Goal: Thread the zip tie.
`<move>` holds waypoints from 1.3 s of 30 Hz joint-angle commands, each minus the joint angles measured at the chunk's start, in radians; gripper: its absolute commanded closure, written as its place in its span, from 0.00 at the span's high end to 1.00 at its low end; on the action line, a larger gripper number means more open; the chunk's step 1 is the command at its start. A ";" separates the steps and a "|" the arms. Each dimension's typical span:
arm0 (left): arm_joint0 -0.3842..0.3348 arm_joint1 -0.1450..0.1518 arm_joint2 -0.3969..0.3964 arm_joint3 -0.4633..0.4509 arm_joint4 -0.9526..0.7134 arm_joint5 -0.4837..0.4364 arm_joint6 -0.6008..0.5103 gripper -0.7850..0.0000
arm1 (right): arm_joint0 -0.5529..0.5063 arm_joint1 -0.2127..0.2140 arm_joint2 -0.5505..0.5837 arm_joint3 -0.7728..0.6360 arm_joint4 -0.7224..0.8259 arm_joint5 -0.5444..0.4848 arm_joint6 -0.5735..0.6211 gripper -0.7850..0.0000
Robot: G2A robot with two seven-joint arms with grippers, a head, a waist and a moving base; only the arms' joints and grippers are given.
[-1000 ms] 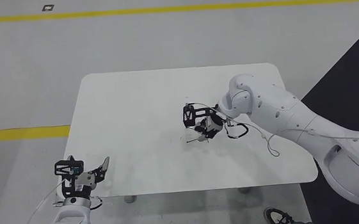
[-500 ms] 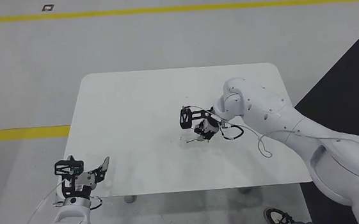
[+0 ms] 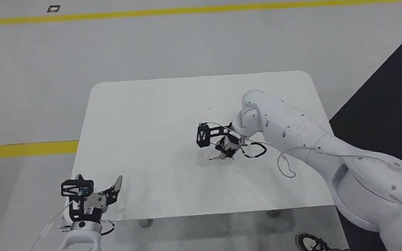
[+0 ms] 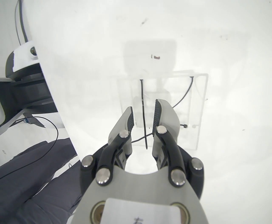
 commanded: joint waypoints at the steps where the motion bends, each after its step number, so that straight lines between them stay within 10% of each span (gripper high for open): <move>1: 0.000 0.000 0.000 0.000 0.000 0.000 0.000 1.00 | -0.003 -0.012 0.000 0.015 -0.003 -0.006 -0.006 0.27; 29: 0.000 0.000 0.000 0.000 0.000 0.000 0.000 1.00 | 0.002 -0.138 0.000 0.211 -0.100 -0.093 -0.093 0.00; 39: 0.000 0.000 0.000 0.000 0.000 0.000 0.000 1.00 | 0.005 -0.116 0.000 0.220 -0.027 -0.147 -0.147 0.00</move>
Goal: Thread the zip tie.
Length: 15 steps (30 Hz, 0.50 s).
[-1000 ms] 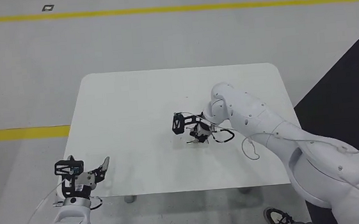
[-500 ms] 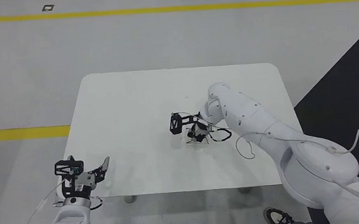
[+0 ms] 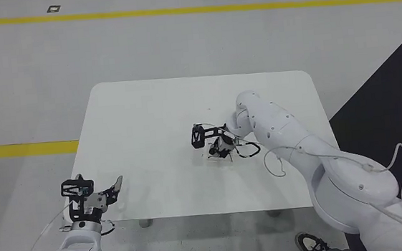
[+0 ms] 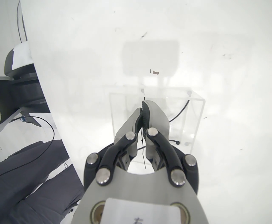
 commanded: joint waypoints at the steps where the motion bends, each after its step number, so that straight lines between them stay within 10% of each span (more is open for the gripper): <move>1: 0.000 0.000 0.000 0.000 0.000 0.000 0.000 1.00 | 0.000 0.025 0.000 -0.031 0.050 0.001 0.001 0.00; 10: 0.000 0.000 0.000 0.000 0.000 0.000 0.000 1.00 | 0.007 0.292 0.000 -0.450 0.309 0.001 0.000 0.00; 15: 0.000 0.000 0.000 0.000 0.000 0.000 0.000 1.00 | 0.007 0.292 0.000 -0.450 0.309 0.001 0.000 0.00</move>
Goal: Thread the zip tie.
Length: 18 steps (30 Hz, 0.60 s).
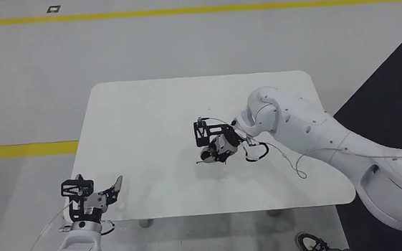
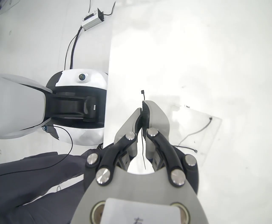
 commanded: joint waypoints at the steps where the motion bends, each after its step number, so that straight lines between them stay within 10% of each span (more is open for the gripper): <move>1: 0.000 0.000 0.000 0.000 0.000 0.000 0.000 1.00 | 0.000 -0.003 0.000 0.065 -0.001 0.000 0.000 0.00; 18: 0.000 0.000 0.000 0.000 0.000 0.000 0.000 1.00 | -0.037 0.018 0.044 -0.038 -0.185 0.000 -0.171 0.00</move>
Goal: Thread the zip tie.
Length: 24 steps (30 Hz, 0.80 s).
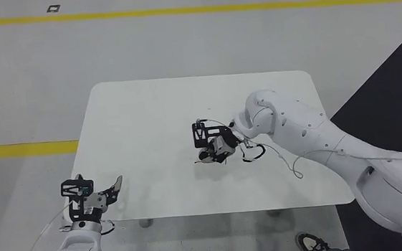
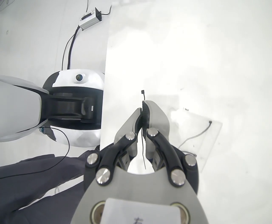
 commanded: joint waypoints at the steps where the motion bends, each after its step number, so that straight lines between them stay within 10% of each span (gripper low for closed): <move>1: 0.000 0.000 0.000 0.000 0.000 0.000 0.000 1.00 | -0.018 0.023 0.027 -0.038 -0.085 0.000 -0.106 0.00; 12: 0.000 0.000 0.000 0.000 0.000 0.000 0.000 1.00 | -0.133 0.257 -0.008 -0.320 -0.458 0.000 -0.904 0.00; 24: 0.000 0.000 0.000 0.000 0.000 0.000 0.000 1.00 | -0.133 0.257 -0.008 -0.320 -0.458 0.000 -0.904 0.00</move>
